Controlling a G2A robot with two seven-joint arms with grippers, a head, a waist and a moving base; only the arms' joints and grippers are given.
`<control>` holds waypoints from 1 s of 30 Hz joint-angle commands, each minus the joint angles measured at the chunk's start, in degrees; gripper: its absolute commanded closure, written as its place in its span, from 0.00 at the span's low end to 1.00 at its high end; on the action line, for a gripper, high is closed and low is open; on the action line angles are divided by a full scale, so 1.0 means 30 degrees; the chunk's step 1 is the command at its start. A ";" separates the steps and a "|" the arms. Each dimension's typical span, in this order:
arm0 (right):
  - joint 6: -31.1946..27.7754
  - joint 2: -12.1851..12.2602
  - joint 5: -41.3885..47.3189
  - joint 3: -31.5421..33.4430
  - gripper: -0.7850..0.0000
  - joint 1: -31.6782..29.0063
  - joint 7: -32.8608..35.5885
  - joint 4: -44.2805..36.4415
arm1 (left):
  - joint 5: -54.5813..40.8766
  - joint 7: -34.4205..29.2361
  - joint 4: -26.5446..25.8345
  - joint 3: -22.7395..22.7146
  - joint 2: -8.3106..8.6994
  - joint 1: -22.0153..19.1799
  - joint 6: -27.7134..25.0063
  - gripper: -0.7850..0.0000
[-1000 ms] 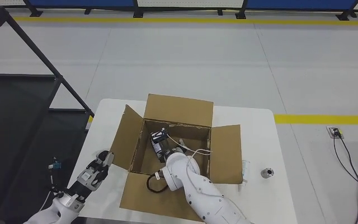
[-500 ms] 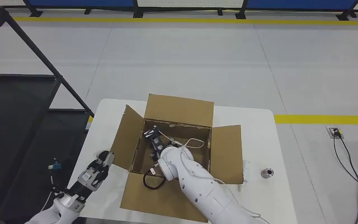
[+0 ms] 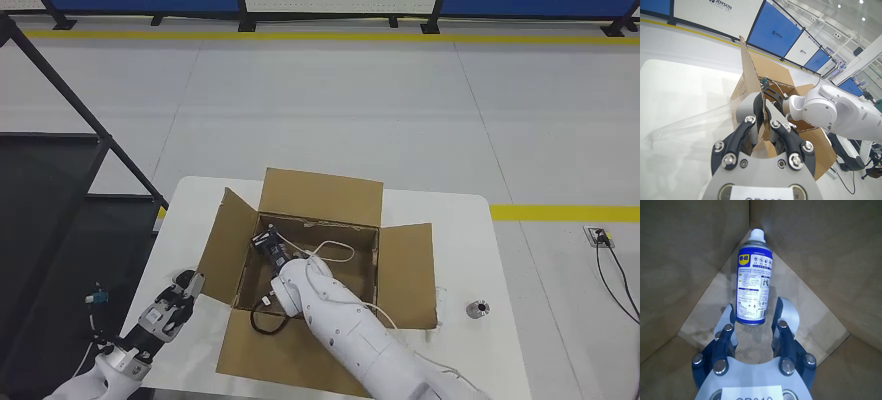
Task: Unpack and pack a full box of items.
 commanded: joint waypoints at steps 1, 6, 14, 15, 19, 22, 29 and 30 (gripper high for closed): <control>-0.0123 -0.0181 0.0212 0.0004 0.55 0.0269 -0.0041 0.0618 | -0.0077 0.0009 0.0027 -0.0047 0.0020 0.0016 -0.0045 1.00; -0.0436 -0.0608 0.0725 0.0062 0.54 0.0821 -0.0293 0.1864 | -0.0168 0.0077 0.0060 -0.0103 0.0064 0.0049 -0.0126 1.00; -0.0936 -0.1107 0.1241 0.0165 1.00 0.1467 -0.0663 0.3266 | -0.0355 0.0128 0.0180 -0.0159 0.0136 0.0046 -0.0236 1.00; -0.0968 -0.1146 0.1294 0.0194 1.00 0.1546 -0.0717 0.3402 | -0.0381 0.0164 0.0217 -0.0170 0.0142 0.0039 -0.0232 1.00; -0.1195 -0.1248 0.1498 0.0322 1.00 0.1742 -0.1042 0.3636 | -0.0451 0.0317 0.0296 -0.0209 0.0165 0.0014 -0.0123 1.00; -0.1316 -0.1266 0.1578 0.0409 1.00 0.1773 -0.1117 0.3584 | -0.0531 0.0466 0.0301 -0.0288 0.0182 0.0021 -0.0054 1.00; -0.0584 -0.1168 0.1106 0.0406 1.00 0.1307 -0.0893 0.2574 | -0.0902 0.0678 0.0433 -0.0520 0.0217 -0.0056 0.0392 1.00; -0.0311 -0.1127 0.0950 0.0395 1.00 0.1164 -0.0897 0.2296 | -0.0950 0.0689 0.0485 -0.0557 0.0223 -0.0071 0.0442 1.00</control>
